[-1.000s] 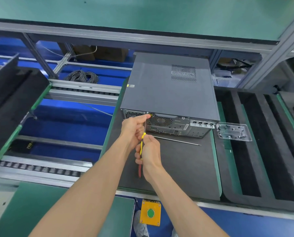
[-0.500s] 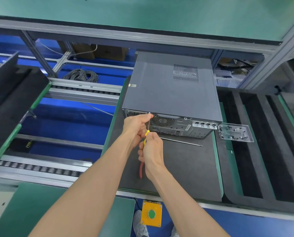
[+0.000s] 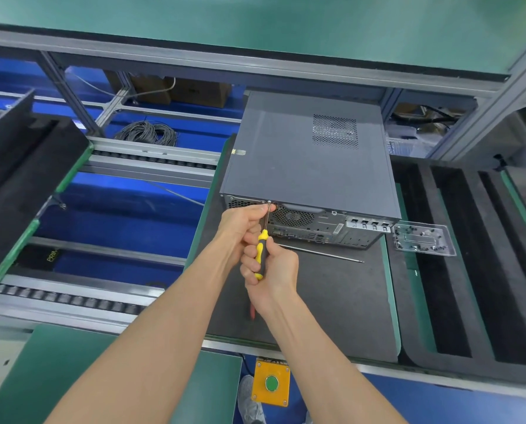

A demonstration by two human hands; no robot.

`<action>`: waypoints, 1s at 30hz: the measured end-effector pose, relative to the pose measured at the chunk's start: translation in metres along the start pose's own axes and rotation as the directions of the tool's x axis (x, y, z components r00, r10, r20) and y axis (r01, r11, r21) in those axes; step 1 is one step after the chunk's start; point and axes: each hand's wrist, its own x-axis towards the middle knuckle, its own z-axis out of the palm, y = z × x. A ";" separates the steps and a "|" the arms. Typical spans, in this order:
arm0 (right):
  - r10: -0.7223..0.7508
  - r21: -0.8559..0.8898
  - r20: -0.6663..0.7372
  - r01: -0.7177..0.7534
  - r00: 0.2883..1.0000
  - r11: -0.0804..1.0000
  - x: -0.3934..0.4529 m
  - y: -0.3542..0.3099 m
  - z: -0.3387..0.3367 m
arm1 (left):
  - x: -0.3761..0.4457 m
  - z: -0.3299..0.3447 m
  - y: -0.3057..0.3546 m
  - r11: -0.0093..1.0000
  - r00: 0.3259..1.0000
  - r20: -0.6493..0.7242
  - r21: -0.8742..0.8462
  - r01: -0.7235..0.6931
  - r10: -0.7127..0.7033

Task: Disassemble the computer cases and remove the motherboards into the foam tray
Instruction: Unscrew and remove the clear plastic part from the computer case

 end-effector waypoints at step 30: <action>-0.317 -0.383 -0.322 0.184 0.892 0.905 0.009 0.012 0.012 | 0.013 -0.005 0.009 0.965 0.990 0.021 -0.222 0.141 -0.140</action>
